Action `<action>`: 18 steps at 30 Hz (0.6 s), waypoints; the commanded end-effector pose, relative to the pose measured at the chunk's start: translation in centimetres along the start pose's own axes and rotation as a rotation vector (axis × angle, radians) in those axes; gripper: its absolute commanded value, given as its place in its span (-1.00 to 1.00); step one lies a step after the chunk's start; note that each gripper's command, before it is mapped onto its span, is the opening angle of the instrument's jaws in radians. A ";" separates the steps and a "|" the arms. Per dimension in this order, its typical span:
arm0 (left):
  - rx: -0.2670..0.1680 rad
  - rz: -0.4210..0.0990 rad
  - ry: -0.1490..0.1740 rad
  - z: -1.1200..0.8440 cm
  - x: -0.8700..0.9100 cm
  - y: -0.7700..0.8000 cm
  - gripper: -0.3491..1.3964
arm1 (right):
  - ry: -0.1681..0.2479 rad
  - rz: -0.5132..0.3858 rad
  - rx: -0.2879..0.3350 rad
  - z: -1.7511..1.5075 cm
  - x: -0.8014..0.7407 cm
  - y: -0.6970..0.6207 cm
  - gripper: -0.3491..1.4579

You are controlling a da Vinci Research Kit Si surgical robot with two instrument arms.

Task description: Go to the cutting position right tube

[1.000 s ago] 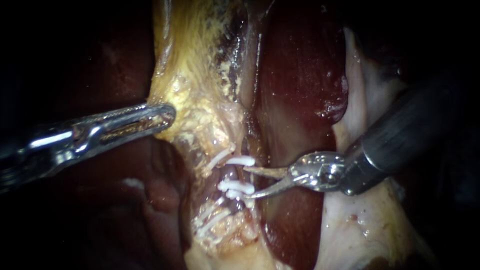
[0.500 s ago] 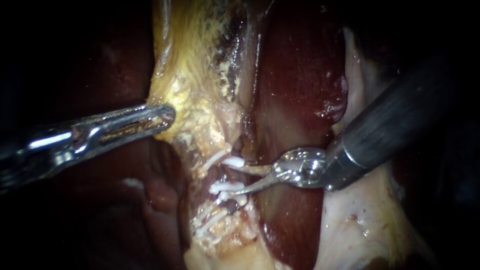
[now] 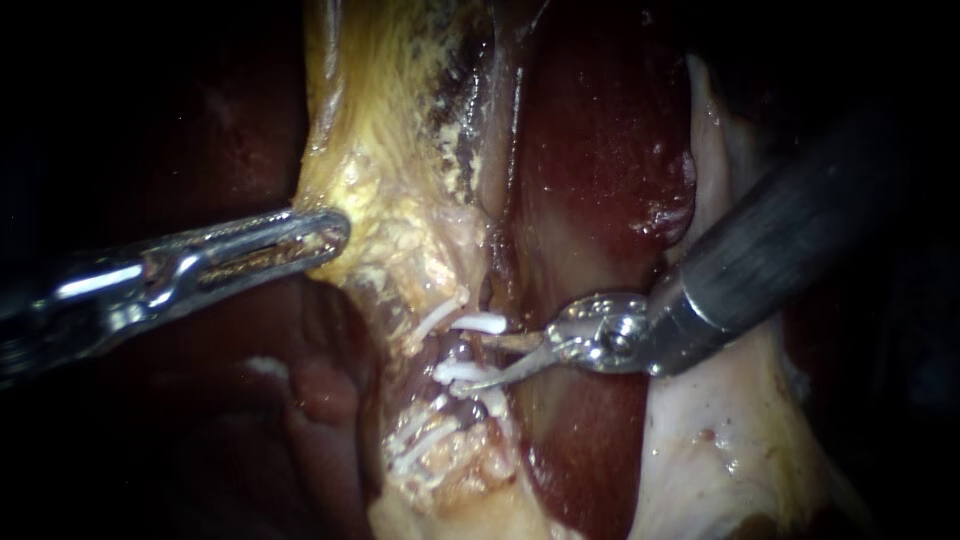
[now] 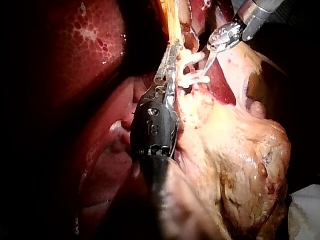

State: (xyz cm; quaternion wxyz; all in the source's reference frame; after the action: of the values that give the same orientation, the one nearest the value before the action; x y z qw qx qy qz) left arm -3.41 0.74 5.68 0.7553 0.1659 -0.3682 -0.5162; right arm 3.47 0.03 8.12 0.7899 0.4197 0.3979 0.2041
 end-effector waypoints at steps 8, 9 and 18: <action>0.000 0.000 0.000 0.01 0.00 0.00 -1.00 | 0.008 -0.041 0.092 0.06 0.04 -0.01 0.66; 0.000 0.000 0.000 0.01 0.00 0.00 -1.00 | 0.004 -0.046 0.099 0.07 0.06 -0.01 0.62; 0.000 0.000 0.000 0.01 0.00 0.00 -1.00 | 0.011 -0.045 0.108 0.23 0.18 0.03 0.49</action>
State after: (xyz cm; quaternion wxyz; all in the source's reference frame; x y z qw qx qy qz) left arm -3.42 0.74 5.68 0.7553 0.1656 -0.3683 -0.5162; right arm 3.77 0.05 8.14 0.7664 0.4536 0.4214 0.1713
